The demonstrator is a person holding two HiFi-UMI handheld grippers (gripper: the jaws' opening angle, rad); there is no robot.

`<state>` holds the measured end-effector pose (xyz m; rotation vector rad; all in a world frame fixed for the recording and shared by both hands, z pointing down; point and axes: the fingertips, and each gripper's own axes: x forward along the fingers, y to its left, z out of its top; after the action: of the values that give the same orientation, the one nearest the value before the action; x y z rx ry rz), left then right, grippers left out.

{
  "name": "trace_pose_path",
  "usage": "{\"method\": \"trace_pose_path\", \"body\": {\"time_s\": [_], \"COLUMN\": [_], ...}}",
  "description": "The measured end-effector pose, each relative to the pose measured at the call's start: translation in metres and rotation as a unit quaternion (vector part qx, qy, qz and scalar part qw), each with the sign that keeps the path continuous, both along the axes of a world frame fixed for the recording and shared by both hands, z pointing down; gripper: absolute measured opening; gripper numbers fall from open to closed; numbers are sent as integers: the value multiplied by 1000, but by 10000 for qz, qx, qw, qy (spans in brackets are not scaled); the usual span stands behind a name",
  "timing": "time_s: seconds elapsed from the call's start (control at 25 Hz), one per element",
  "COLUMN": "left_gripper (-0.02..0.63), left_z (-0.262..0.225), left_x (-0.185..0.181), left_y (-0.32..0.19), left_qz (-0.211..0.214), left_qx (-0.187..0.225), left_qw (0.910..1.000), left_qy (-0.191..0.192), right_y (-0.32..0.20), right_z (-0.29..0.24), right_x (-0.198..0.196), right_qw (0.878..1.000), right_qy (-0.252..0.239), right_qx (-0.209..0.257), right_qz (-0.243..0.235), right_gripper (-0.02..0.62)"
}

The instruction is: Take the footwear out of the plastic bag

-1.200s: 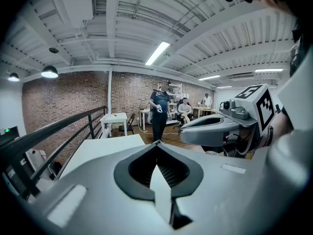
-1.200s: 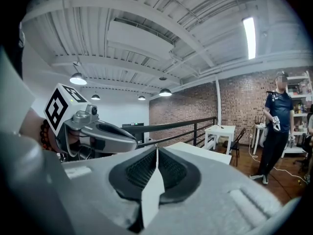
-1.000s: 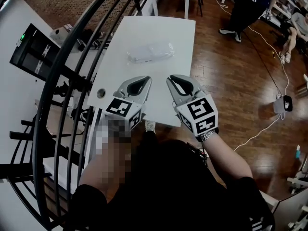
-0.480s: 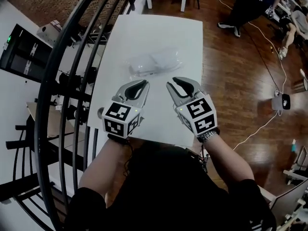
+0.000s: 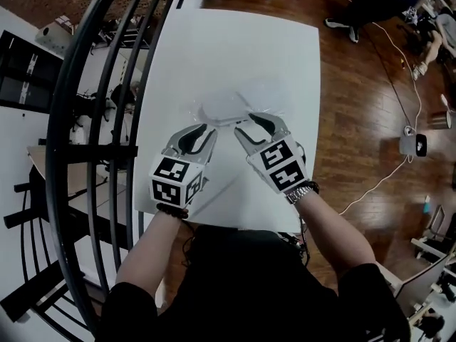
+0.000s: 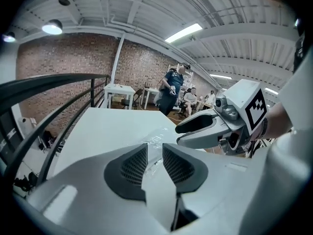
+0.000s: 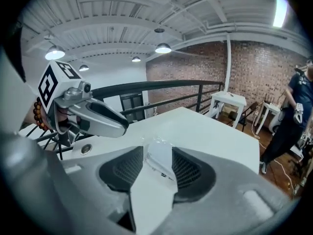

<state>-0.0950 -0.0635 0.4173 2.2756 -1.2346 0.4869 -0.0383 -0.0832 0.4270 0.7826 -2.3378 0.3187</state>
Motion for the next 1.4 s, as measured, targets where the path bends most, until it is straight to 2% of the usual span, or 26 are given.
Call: {"method": "trace_pose_path", "body": {"time_s": [0.28, 0.56, 0.72, 0.76, 0.88, 1.04, 1.08, 1.16, 1.2, 1.32, 1.4], "left_gripper": [126, 146, 150, 150, 150, 150, 151, 150, 150, 152, 152], "left_z": [35, 71, 83, 85, 89, 97, 98, 99, 98, 97, 98], "left_x": [-22, -38, -48, -49, -53, -60, -61, -63, -63, -64, -63], "left_y": [-17, -19, -15, -15, -17, -18, -19, -21, -21, -18, -18], "left_qz": [14, -100, -121, -125, -122, -176, -198, -234, -245, -262, -256], "left_qx": [-383, -783, -927, -946, -1007, -1136, -1155, -1174, -1179, -1186, -1196], "left_qw": [9993, 9968, 9955, 9953, 9947, 9933, 9930, 9928, 9927, 9926, 9925], "left_qy": [49, 148, 156, 155, 136, 139, 129, 101, 90, 72, 70], "right_y": [-21, -21, -18, -18, -19, -18, -17, -13, -10, -5, -8], "right_z": [56, 98, 115, 116, 112, 106, 105, 107, 110, 123, 125], "right_x": [-25, -54, -60, -60, -56, -59, -61, -66, -68, -70, -68], "right_qw": [9968, 9854, 9810, 9808, 9818, 9833, 9835, 9823, 9807, 9751, 9742], "right_qy": [702, 1360, 1568, 1589, 1587, 1483, 1435, 1379, 1404, 1622, 1719], "right_qx": [-207, -179, -256, -242, -143, -78, -89, -215, -294, -374, -304], "right_qz": [-337, -1007, -1116, -1107, -1037, -1051, -1102, -1252, -1332, -1464, -1431], "right_gripper": [190, 196, 190, 166, 16, -8, 14, 164, 194, 210, 180]}}
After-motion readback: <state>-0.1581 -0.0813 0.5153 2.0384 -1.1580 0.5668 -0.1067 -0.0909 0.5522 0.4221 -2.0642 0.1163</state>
